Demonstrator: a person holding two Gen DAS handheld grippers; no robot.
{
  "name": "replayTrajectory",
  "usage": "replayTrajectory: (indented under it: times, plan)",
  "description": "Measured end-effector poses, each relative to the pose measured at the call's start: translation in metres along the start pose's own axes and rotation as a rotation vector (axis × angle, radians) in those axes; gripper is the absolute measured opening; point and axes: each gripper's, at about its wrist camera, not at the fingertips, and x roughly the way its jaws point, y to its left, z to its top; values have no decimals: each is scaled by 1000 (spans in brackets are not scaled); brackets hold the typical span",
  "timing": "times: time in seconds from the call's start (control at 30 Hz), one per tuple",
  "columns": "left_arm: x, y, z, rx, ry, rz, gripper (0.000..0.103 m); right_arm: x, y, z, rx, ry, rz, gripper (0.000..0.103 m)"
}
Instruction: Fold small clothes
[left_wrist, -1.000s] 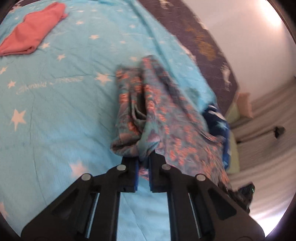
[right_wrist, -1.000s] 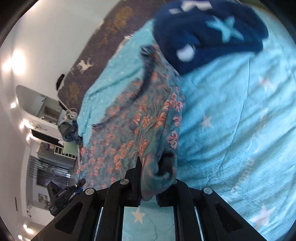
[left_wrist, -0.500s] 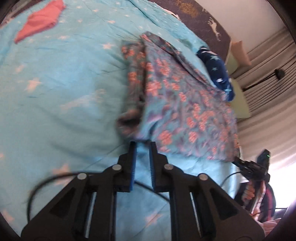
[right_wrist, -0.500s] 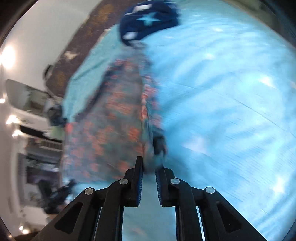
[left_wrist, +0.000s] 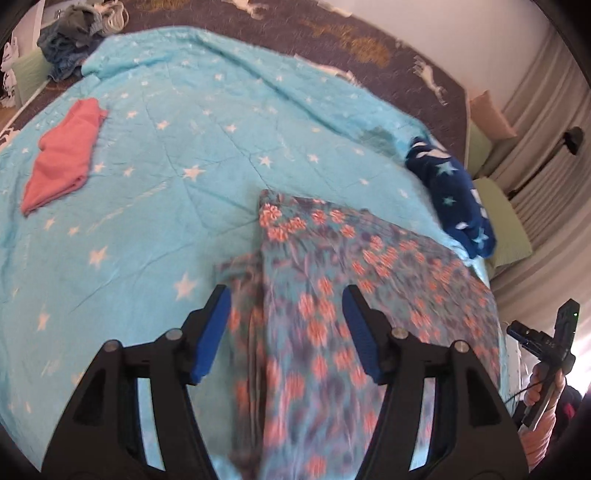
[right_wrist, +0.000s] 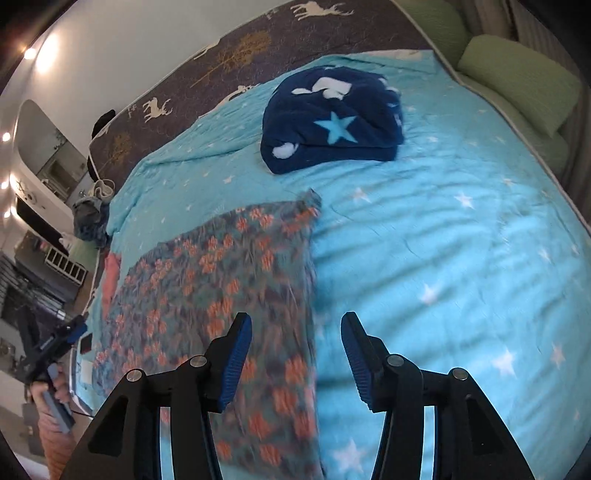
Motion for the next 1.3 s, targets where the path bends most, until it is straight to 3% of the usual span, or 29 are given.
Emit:
replayTrajectory:
  times: [0.2,0.37,0.4,0.47,0.5,0.53,0.57,0.67,0.8,0.9,1.0,1.07,1.13,1.2,1.3]
  plan:
    - [56,10,27,-64,85,34,64,53,-11,44,-7,48,-18,52]
    - [90,14,43,-94,131,39,63,88,-25,66,51,124,52,52]
    - [93,14,45,-87,128,28,58,92,-27,67,61,134,69,52]
    - [96,11,48,-72,130,-4,4,100,-29,69,74,145,100,52]
    - [97,12,49,-86,138,-27,5,104,-28,70,64,146,109,44]
    - [95,13,50,-107,119,-30,4,104,-27,70,53,141,111,14]
    - [89,13,51,-113,92,-25,4,105,-24,72,43,134,101,5]
    - [58,11,49,-127,-1,-77,4,91,-16,74,19,46,67,4]
    - [-1,2,42,-96,-110,-158,4,48,0,77,-28,-81,177,4]
    - [-24,-2,42,-55,-167,-142,4,34,11,82,-61,-123,211,4]
    - [-14,7,48,-37,-196,-86,6,57,12,90,-68,-93,143,5]
    - [24,21,51,-31,-114,-1,25,87,1,93,-56,-20,73,6]
    - [62,38,46,-90,27,110,28,122,-21,90,26,118,6,13]
    - [71,47,33,-140,77,107,28,116,-38,81,92,75,79,13]
    - [44,45,15,-121,20,71,33,78,-54,66,99,31,57,23]
